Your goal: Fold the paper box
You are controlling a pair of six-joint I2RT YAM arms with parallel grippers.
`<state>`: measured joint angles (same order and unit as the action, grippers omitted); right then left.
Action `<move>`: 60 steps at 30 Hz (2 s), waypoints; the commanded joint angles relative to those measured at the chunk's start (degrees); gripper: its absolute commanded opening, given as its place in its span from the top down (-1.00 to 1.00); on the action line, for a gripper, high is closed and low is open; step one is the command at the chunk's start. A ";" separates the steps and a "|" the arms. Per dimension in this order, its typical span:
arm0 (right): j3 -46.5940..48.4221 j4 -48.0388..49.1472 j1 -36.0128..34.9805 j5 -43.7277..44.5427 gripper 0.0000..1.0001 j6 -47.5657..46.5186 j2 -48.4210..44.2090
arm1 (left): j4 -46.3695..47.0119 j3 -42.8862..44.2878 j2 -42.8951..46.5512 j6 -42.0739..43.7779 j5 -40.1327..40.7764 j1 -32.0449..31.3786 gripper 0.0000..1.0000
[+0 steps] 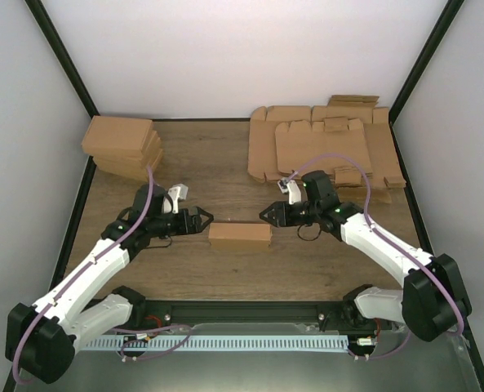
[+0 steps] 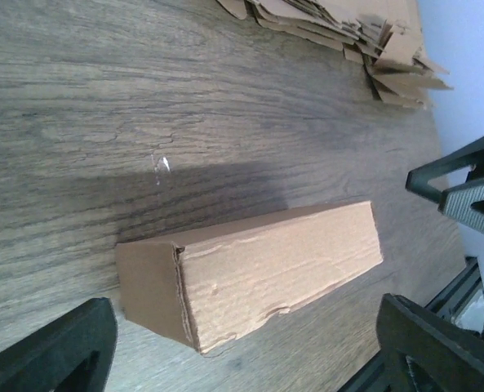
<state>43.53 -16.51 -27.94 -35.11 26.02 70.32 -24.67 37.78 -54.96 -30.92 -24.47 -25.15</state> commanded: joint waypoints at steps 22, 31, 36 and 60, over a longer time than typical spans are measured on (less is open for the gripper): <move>1.83 -1.59 -0.20 4.04 -1.00 -0.26 -1.11 | -0.27 0.27 1.61 2.82 6.00 -1.85 -1.00; 4.13 -6.18 -0.18 7.46 -1.00 -0.91 -1.28 | -0.57 6.00 2.26 16.77 20.38 -15.54 -1.00; 4.62 -7.30 -0.18 7.61 -1.00 -1.85 -1.99 | -3.85 8.20 -1.37 43.68 13.91 -22.50 -1.00; 3.75 -7.57 -0.18 5.87 -1.00 -2.60 -7.84 | -7.08 15.79 -26.53 64.76 14.91 -18.95 -1.00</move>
<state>45.47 -23.99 -27.94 -28.56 24.47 63.40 -33.74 52.95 -80.84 32.05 -9.17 -45.43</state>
